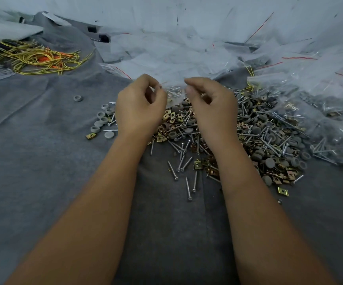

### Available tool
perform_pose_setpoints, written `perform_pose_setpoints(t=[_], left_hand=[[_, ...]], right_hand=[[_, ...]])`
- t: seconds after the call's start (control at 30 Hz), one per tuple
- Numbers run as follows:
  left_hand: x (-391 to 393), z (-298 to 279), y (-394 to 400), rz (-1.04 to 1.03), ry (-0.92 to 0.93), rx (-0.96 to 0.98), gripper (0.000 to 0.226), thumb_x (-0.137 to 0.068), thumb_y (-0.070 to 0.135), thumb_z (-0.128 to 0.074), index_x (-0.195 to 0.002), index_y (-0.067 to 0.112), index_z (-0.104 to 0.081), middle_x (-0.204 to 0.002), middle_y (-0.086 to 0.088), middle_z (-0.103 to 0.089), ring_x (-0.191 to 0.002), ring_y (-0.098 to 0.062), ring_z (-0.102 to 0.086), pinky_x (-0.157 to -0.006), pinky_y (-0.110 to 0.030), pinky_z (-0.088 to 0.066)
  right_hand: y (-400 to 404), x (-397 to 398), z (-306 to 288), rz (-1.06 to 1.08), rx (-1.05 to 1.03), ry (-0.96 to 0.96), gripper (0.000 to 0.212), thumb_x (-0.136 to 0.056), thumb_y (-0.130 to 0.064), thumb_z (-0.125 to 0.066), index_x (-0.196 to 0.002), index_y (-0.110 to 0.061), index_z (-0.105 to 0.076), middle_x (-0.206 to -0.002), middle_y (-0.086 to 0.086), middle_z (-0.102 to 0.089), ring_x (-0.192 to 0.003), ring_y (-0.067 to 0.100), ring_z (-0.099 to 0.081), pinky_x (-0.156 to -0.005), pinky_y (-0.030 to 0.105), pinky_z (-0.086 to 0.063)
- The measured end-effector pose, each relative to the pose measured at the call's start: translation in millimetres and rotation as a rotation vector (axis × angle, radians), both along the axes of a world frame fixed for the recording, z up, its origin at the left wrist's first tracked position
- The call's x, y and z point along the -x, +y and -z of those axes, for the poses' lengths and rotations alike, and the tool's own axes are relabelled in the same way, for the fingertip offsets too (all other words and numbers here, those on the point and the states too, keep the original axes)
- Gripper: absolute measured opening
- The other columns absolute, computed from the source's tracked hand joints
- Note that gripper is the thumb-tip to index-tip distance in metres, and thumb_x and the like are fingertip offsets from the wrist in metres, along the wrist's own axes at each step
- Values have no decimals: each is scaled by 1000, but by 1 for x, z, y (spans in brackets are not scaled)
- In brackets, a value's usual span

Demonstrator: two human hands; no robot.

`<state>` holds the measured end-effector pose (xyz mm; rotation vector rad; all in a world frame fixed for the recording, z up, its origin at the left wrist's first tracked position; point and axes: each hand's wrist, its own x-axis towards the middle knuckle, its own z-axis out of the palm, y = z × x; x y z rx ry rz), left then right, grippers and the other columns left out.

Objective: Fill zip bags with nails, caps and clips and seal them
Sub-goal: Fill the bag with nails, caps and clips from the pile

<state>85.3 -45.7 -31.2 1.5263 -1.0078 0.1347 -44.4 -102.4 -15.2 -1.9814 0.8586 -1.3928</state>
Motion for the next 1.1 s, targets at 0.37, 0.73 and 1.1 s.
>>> perform_pose_setpoints(t=[0.37, 0.73, 1.1], left_hand=[[-9, 5, -3, -105, -31, -198, 8, -88, 26, -54, -83, 22, -59, -57, 10, -47, -54, -2, -45, -51, -27, -30], [-10, 7, -7, -94, 23, -242, 6, -87, 25, -55, -82, 24, -58, -59, 10, -49, -58, -9, -47, -53, -27, -31], [-7, 6, -3, 29, -35, -180, 23, -84, 14, -41, -95, 32, -48, -51, 4, -42, -45, -11, -45, -47, -42, -45]], right_hand=[[-1, -5, 11, 17, 292, 819, 34, -96, -24, -53, -130, -26, -60, -126, -3, -58, -116, 22, -45, -96, 37, -34], [-1, -8, 13, 88, 286, 855, 19, -88, -31, -64, -106, -25, -66, -112, -1, -53, -115, 23, -43, -98, 39, -32], [0, -6, 5, -54, -99, 330, 16, -84, -7, -67, -87, -22, -63, -77, -14, -59, -73, 1, -57, -68, 23, -49]])
